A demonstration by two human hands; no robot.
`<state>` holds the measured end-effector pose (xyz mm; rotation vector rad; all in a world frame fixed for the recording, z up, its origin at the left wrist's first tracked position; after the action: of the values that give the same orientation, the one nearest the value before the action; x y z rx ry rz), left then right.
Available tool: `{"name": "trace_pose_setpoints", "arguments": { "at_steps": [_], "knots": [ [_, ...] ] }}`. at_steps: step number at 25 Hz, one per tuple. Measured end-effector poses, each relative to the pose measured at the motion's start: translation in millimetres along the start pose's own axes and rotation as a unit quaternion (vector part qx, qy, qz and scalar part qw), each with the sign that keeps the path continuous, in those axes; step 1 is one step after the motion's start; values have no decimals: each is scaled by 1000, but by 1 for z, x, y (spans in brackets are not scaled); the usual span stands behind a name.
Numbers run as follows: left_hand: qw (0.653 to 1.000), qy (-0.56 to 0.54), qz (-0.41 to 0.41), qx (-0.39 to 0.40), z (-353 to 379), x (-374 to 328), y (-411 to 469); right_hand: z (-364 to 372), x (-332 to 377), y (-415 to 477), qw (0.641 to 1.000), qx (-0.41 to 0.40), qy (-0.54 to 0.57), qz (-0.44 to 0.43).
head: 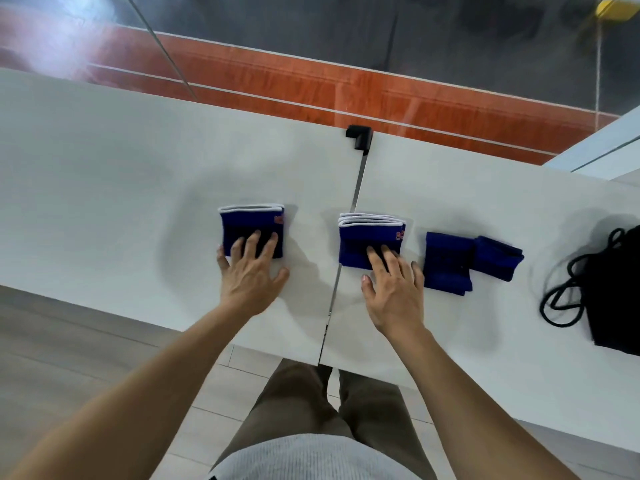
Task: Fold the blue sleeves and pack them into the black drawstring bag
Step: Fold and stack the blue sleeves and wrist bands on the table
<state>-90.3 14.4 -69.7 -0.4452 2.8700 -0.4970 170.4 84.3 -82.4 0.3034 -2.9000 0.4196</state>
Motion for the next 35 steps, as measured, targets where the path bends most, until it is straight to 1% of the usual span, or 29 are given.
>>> {"name": "trace_pose_setpoints", "arguments": {
  "at_steps": [4,6,8,9,10,11,12,13,14,15,17,18,21,22,23,26,28,32,35],
  "knots": [
    [999,-19,44,24,13,-36,-31,-3,4,-1,1000,7,-20,9],
    [998,-16,59,19,21,-49,-43,-8,13,-4,1000,-24,-10,4],
    [996,-35,73,-29,22,-52,-49,-13,28,-11,996,-63,41,-39],
    [993,-60,63,-74,20,-50,-49,-14,36,-16,993,-59,87,-56],
    [989,-88,26,-118,17,-46,-48,-14,46,-21,988,-27,144,-52],
    [980,-131,-34,-144,14,-39,-45,-12,55,-26,979,23,203,-29],
    [963,-197,-105,-150,10,-33,-41,-7,62,-28,964,76,255,8],
    [940,-263,-165,-140,8,-28,-36,-3,69,-29,945,125,299,48],
    [922,-311,-190,-128,7,-25,-32,1,75,-28,925,166,334,77],
    [918,-331,-182,-120,6,-25,-29,3,81,-26,905,188,368,97],
    [925,-332,-145,-112,6,-29,-27,5,91,-19,881,199,410,127],
    [922,-338,-151,-113,6,-30,-27,5,93,-15,875,199,418,146],
    [890,-384,-217,-113,5,-31,-31,8,89,-8,839,208,454,217],
    [880,-401,-232,-108,3,-32,-33,7,87,-7,830,215,464,224],
    [871,-419,-234,-106,1,-36,-35,5,85,-7,830,216,466,216],
    [859,-454,-193,-136,-7,-55,-44,-7,75,-10,852,165,471,156],
    [858,-461,-151,-170,-14,-69,-43,-19,64,-9,851,119,493,135],
    [874,-449,-58,-175,-26,-106,-16,-40,28,4,850,21,498,170],
    [885,-437,-20,-158,-28,-130,7,-46,5,17,856,-9,475,205]
  ]
}}
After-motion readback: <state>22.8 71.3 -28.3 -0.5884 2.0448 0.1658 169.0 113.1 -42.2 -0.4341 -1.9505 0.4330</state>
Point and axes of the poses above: each hand's wrist, its own y-axis towards the middle knuckle, its own z-axis out of the palm, x = y × z, the point moved 1 cm from there along y, towards the middle knuckle, and after that the axes turned 8 degrees about z, right-handed, at the moved point
